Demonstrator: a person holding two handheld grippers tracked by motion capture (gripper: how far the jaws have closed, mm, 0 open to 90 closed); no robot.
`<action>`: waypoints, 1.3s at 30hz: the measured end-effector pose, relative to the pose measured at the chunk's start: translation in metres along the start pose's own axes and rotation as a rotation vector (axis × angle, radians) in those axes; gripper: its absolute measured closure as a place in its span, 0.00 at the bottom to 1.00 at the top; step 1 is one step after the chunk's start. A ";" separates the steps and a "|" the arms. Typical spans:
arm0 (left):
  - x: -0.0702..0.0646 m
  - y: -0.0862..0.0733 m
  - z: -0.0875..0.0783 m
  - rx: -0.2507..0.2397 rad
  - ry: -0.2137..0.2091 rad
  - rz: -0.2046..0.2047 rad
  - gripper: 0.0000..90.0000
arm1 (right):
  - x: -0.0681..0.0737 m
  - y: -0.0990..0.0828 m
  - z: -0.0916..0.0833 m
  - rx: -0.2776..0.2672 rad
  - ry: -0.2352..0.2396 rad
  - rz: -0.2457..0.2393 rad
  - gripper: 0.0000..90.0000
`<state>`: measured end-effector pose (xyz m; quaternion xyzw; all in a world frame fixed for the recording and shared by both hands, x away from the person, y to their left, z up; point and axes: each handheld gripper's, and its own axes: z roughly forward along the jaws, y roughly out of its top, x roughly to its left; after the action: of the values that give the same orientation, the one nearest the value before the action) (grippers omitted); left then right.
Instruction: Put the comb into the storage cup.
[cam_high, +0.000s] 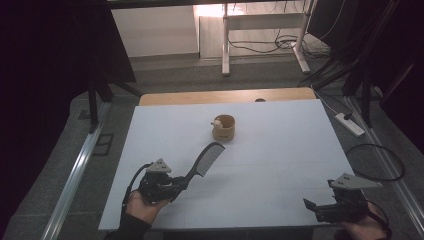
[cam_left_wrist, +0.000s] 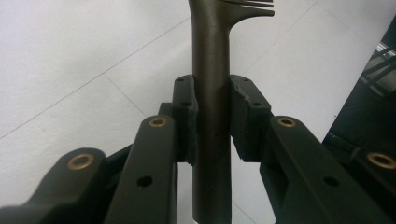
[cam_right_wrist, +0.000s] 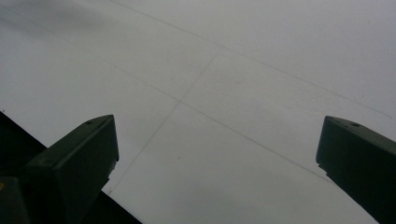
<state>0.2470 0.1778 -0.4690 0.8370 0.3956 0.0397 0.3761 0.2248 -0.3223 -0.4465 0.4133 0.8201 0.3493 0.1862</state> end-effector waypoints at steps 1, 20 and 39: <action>0.000 0.000 0.000 -0.002 -0.001 -0.001 0.80 | 0.000 0.002 0.000 -0.013 0.011 -0.007 0.00; -0.003 0.006 0.006 -0.012 -0.025 0.018 0.80 | -0.002 0.022 0.004 -0.058 0.106 0.013 0.00; -0.008 0.011 0.012 -0.017 -0.035 0.060 0.80 | 0.002 0.047 0.019 -0.068 0.191 -0.009 0.00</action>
<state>0.2528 0.1605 -0.4684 0.8459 0.3631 0.0395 0.3886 0.2601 -0.2933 -0.4255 0.3679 0.8236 0.4139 0.1228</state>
